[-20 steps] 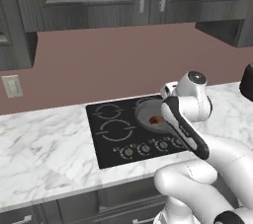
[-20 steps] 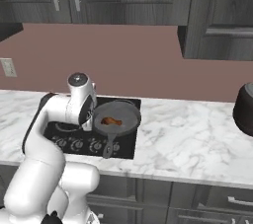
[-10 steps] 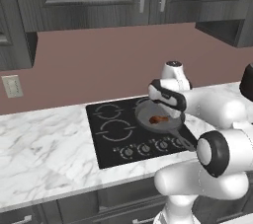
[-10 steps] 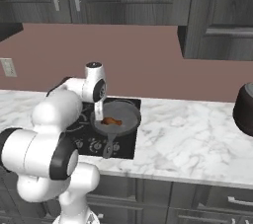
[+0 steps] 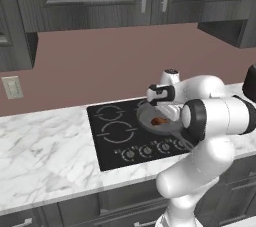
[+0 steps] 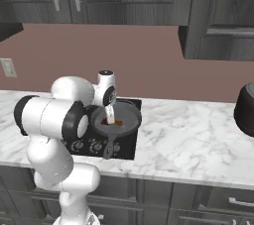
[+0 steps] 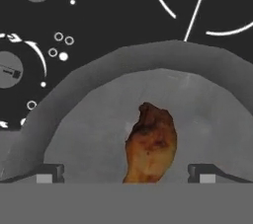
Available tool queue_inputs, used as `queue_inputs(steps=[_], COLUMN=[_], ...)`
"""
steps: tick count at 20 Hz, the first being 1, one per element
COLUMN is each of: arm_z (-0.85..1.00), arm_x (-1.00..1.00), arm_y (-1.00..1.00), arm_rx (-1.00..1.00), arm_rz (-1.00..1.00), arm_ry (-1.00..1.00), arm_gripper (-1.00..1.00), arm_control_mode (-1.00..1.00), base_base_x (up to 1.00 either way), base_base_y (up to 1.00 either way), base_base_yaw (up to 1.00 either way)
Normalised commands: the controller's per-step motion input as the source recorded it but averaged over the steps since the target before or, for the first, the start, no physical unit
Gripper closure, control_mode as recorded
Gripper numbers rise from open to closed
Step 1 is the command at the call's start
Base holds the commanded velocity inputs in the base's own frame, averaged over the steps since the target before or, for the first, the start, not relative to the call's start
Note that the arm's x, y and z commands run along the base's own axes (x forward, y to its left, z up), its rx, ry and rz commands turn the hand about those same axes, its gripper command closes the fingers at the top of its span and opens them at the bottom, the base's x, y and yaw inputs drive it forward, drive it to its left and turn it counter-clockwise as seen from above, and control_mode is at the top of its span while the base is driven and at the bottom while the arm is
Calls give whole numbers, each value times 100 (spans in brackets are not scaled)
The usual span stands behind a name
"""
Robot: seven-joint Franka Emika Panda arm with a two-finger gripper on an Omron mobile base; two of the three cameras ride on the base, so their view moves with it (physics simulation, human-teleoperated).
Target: Take the chicken drumsticks from the pan and place one on each plate on the dining counter.
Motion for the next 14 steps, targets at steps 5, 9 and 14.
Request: queue_inputs(steps=[5,9,14], arm_z=[-62,-41,-53], arm_x=[48,56,31], arm_y=[0,0,1], arm_rx=[0,0,-1], arm_rz=[4,7,7], arm_ry=[0,0,6], arm_gripper=[-100,-100,-100], arm_control_mode=[-100,-100,-100], base_base_x=[0,0,0], base_base_y=[0,0,0], base_base_yaw=[0,0,0])
